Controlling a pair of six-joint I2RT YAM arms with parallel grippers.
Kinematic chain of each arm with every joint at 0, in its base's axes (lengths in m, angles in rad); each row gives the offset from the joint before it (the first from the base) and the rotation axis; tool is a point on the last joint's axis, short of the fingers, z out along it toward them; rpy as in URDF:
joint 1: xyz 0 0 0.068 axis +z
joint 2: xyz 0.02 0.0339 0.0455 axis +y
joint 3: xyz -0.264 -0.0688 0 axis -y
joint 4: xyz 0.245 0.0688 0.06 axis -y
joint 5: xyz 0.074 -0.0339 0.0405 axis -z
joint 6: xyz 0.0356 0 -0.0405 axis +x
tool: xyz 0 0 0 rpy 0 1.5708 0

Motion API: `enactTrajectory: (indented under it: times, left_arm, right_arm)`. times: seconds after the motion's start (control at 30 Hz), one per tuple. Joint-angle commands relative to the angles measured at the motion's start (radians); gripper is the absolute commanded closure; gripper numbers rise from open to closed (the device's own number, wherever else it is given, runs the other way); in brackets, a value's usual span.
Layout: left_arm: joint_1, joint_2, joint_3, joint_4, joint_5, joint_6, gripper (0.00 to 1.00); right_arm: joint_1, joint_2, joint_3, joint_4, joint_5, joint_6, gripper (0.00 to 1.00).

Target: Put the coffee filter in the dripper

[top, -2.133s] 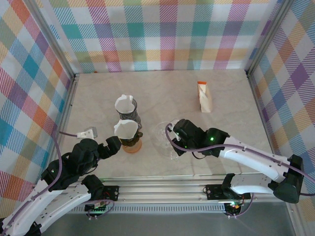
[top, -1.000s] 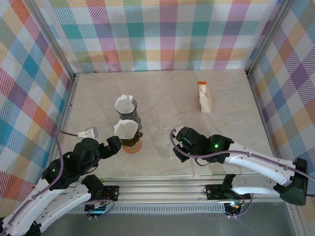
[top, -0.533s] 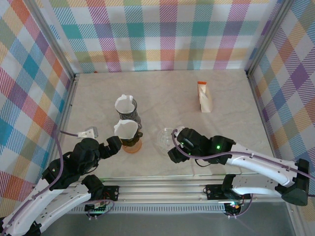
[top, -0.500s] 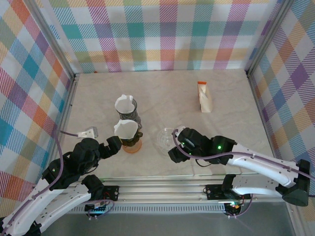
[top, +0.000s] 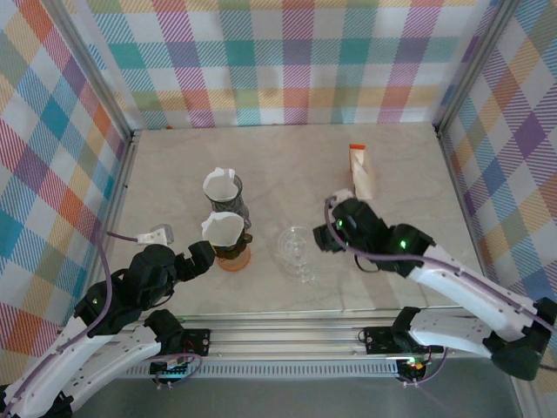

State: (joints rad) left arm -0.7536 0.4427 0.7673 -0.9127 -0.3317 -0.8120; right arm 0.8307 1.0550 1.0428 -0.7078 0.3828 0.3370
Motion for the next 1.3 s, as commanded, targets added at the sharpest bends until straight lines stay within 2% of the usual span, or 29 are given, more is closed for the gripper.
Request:
enactTrajectory:
  times: [0.0, 0.1, 0.2, 0.4, 0.77, 1.27]
  left_arm:
    - [0.005, -0.01, -0.003, 0.02, -0.004, 0.004, 0.0]
    - [0.007, -0.011, -0.003, 0.018, -0.001, 0.007, 0.0]
    - [0.006, -0.011, -0.005, 0.03, 0.012, 0.013, 0.0]
    - [0.006, 0.021, -0.008, 0.065, 0.038, 0.042, 0.0]
    - [0.007, 0.093, 0.005, 0.089, 0.027, 0.06, 0.0]
    - [0.007, 0.181, 0.05, 0.124, 0.071, 0.057, 0.0]
  right_arm:
    - [-0.168, 0.076, 0.033, 0.084, -0.119, -0.067, 0.36]
    - [-0.315, 0.182, 0.067, 0.131, -0.189, -0.084, 0.41]
    - [-0.424, 0.307, 0.117, 0.155, -0.189, -0.11, 0.47]
    - [-0.556, 0.507, 0.222, 0.193, -0.193, -0.149, 0.54]
    - [-0.591, 0.768, 0.46, 0.168, -0.07, -0.328, 0.7]
    - [-0.605, 0.887, 0.496, 0.221, 0.016, -0.41, 0.73]
